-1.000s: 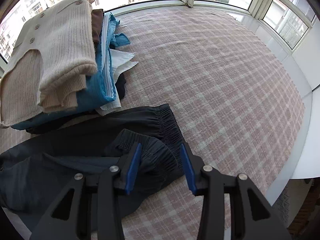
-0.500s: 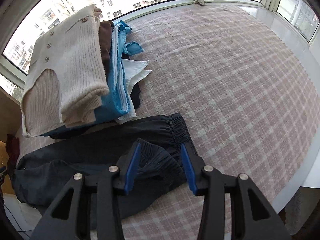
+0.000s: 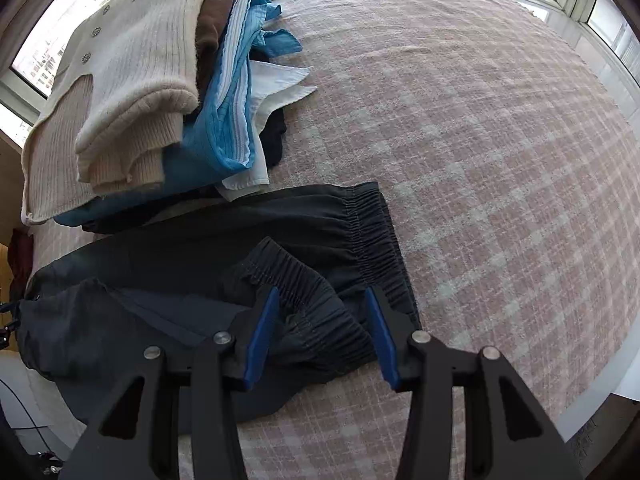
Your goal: Fold clothes
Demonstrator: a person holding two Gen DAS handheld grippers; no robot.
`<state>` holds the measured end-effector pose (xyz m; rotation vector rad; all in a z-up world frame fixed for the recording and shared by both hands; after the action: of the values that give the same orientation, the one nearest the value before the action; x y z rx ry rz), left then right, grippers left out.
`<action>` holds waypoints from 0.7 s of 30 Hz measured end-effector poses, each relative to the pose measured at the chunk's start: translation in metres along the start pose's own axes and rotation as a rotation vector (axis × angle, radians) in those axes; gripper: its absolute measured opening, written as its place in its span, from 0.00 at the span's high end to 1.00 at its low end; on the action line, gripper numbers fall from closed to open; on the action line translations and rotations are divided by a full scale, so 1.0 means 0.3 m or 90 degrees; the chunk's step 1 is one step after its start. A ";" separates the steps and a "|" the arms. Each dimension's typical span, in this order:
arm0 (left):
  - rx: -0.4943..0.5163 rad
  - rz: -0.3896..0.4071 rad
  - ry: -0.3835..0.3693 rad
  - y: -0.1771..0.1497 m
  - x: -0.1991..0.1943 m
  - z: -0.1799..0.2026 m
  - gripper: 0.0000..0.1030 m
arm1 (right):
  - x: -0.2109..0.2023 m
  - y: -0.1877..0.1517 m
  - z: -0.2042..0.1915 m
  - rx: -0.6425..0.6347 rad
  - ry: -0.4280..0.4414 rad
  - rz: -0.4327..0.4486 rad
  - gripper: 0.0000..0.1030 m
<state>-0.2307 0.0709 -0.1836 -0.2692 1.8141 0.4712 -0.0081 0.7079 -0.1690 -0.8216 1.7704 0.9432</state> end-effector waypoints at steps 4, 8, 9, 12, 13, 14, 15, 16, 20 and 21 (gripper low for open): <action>0.055 -0.018 -0.007 0.058 0.088 0.028 0.58 | 0.026 0.011 -0.029 -0.017 -0.010 -0.017 0.57; 0.092 -0.061 -0.034 0.074 0.183 0.055 0.71 | 0.018 0.023 -0.045 -0.019 0.000 -0.009 0.57; 0.088 -0.063 -0.042 0.070 0.189 0.053 0.80 | 0.003 0.021 -0.043 -0.014 0.008 -0.002 0.57; 0.061 -0.052 -0.063 0.056 0.186 0.036 0.97 | -0.066 0.012 -0.023 0.009 0.041 0.042 0.57; 0.048 -0.049 -0.068 0.051 0.181 0.026 0.97 | -0.085 0.008 -0.018 0.010 0.049 0.051 0.57; 0.035 -0.045 -0.072 0.046 0.176 0.016 0.97 | -0.093 0.003 -0.017 0.004 0.048 0.054 0.57; 0.027 -0.041 -0.071 0.043 0.171 0.010 0.97 | -0.097 0.000 -0.017 -0.002 0.047 0.055 0.57; 0.024 -0.038 -0.067 0.041 0.165 0.006 0.97 | -0.094 -0.006 -0.019 -0.008 0.048 0.050 0.57; 0.020 -0.038 -0.059 0.040 0.161 0.006 0.97 | -0.045 -0.023 -0.030 -0.033 0.062 0.029 0.57; 0.021 -0.040 -0.055 0.039 0.163 0.009 0.97 | -0.027 -0.028 -0.035 -0.037 0.064 0.021 0.57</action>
<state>-0.2475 0.0854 -0.2288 -0.2785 1.7228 0.4027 -0.0028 0.6958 -0.1606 -0.8932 1.8556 0.9946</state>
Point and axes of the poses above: each gripper's, at about its wrist camera, not at the fingertips, and x roughly the way its jaws point, z to its right, y to its top, the point moved 1 cm from there along x, roughly the way its jaws point, and after that the axes turned 8 degrees about y, right-handed, at the moved point
